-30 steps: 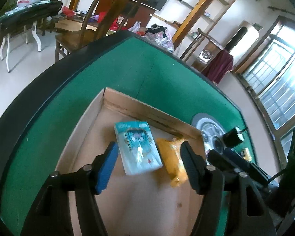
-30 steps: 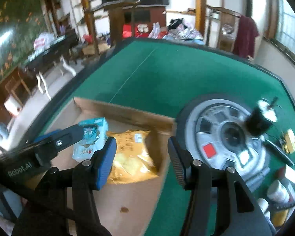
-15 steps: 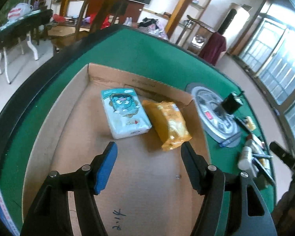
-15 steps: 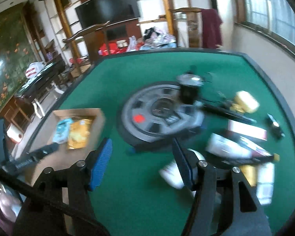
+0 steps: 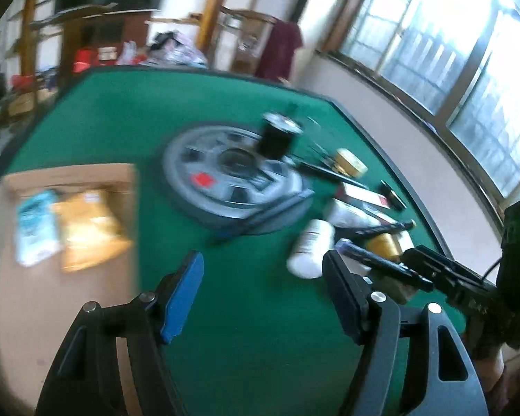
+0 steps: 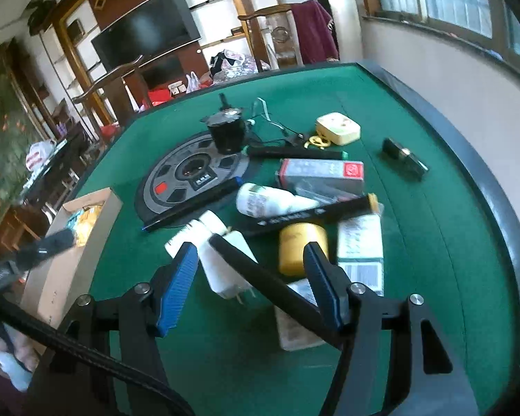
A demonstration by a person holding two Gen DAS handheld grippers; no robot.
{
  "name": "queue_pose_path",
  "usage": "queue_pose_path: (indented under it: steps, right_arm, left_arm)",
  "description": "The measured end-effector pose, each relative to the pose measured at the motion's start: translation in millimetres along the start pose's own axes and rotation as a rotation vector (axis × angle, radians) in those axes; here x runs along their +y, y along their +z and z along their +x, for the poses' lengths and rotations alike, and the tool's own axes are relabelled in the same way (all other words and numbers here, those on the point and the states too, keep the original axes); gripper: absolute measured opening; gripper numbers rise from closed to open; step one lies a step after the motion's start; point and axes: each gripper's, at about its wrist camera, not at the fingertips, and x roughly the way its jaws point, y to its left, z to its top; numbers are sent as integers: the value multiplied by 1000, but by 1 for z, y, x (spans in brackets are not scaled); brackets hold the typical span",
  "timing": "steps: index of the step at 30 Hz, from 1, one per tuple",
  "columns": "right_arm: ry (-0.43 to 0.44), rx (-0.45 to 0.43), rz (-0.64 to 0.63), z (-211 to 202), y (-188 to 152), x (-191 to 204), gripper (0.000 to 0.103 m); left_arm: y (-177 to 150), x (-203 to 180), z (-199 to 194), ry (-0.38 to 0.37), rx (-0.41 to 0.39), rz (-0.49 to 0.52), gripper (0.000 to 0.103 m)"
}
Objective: Organize objects
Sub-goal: 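Move both tools back over the cluttered items on the table, then grasp the white pill bottle with the left tool while the right tool grasps a purple-capped marker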
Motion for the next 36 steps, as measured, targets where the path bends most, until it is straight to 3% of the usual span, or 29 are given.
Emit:
queue_pose_path:
  steps: [11, 14, 21, 24, 27, 30, 34, 36]
  right_arm:
    - [28, -17, 51, -18, 3, -44, 63]
    - [32, -19, 64, -20, 3, -52, 63]
    - [43, -9, 58, -17, 3, -48, 63]
    - [39, -11, 45, -19, 3, -45, 63]
    - [29, -11, 43, -19, 5, -44, 63]
    - [29, -1, 40, -15, 5, -41, 63]
    - [42, 13, 25, -9, 3, -33, 63]
    - [42, 18, 19, -7, 3, -30, 63]
  left_arm:
    - [-5, -48, 79, 82, 96, 193, 63]
    - [-3, -51, 82, 39, 95, 186, 51]
    - [-3, -52, 85, -3, 99, 170, 49]
    - [-5, -46, 79, -46, 116, 157, 35]
    - [-7, -38, 72, -46, 124, 153, 30]
    - [-9, -35, 70, -23, 112, 171, 30]
    - [-15, -44, 85, 55, 155, 240, 30]
    - [-18, -55, 90, 97, 131, 292, 31]
